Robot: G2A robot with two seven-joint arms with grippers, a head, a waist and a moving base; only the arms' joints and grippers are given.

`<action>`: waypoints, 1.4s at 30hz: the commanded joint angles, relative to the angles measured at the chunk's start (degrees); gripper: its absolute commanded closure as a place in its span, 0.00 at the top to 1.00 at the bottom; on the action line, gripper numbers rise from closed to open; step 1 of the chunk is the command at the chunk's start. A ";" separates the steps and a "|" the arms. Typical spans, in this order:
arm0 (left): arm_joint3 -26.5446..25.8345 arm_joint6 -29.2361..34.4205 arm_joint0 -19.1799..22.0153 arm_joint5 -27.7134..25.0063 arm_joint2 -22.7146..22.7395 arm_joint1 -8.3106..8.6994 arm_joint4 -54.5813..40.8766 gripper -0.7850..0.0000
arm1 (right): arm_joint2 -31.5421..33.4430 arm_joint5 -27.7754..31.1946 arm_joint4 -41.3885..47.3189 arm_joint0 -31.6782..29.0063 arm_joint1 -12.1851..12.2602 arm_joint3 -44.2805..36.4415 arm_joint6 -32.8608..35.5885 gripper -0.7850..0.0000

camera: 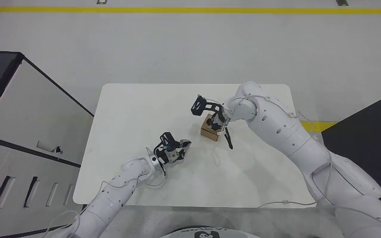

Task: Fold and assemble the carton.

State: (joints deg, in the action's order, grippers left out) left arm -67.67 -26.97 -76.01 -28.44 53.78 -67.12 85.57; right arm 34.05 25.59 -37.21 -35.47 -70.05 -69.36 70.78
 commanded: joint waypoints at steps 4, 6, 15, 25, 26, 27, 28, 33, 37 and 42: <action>0.14 -0.08 0.08 0.03 -0.09 -0.05 0.02 0.00 | 0.40 -0.50 1.23 -0.49 -0.09 1.03 -0.85 0.00; 0.16 -0.07 0.10 0.06 -0.14 -0.08 0.02 0.00 | 0.32 -0.30 1.76 -0.57 -0.24 1.65 -1.28 0.00; 0.27 -0.11 0.11 0.12 -0.31 -0.19 -0.14 0.00 | -0.05 0.42 3.32 -0.39 -0.94 3.18 -2.99 0.00; 0.08 -0.05 -0.05 0.27 -0.35 -0.23 -0.10 0.00 | -1.50 0.35 2.87 -0.31 -1.83 5.02 -2.99 0.00; 0.07 -0.04 -0.06 0.28 -0.35 -0.23 -0.10 0.00 | -1.53 0.33 2.93 -0.24 -1.90 5.17 -3.01 0.00; 0.05 -0.04 -0.08 0.28 -0.35 -0.23 -0.10 0.00 | -1.47 0.29 2.88 -0.11 -1.94 5.21 -3.15 0.00; 0.03 -0.03 -0.10 0.29 -0.35 -0.23 -0.09 0.00 | -1.32 0.20 2.91 0.01 -1.96 5.21 -3.39 0.00; -0.11 0.00 -0.22 0.30 -0.29 -0.22 -0.06 0.00 | -0.45 -0.13 2.67 0.16 -1.84 4.68 -4.33 0.00; -0.24 -0.08 -0.31 0.13 -0.23 -0.19 -0.01 0.00 | -0.19 -0.32 2.37 -0.18 -1.75 4.72 -4.44 0.00; -0.51 -0.08 -0.57 0.11 -0.09 -0.12 0.08 0.00 | -0.65 -0.17 2.67 -0.49 -2.04 5.94 -4.06 0.00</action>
State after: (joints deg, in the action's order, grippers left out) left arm -68.12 -27.07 -76.53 -28.33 53.66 -67.25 85.64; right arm 33.47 25.35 -34.77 -35.94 -72.02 -63.68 66.59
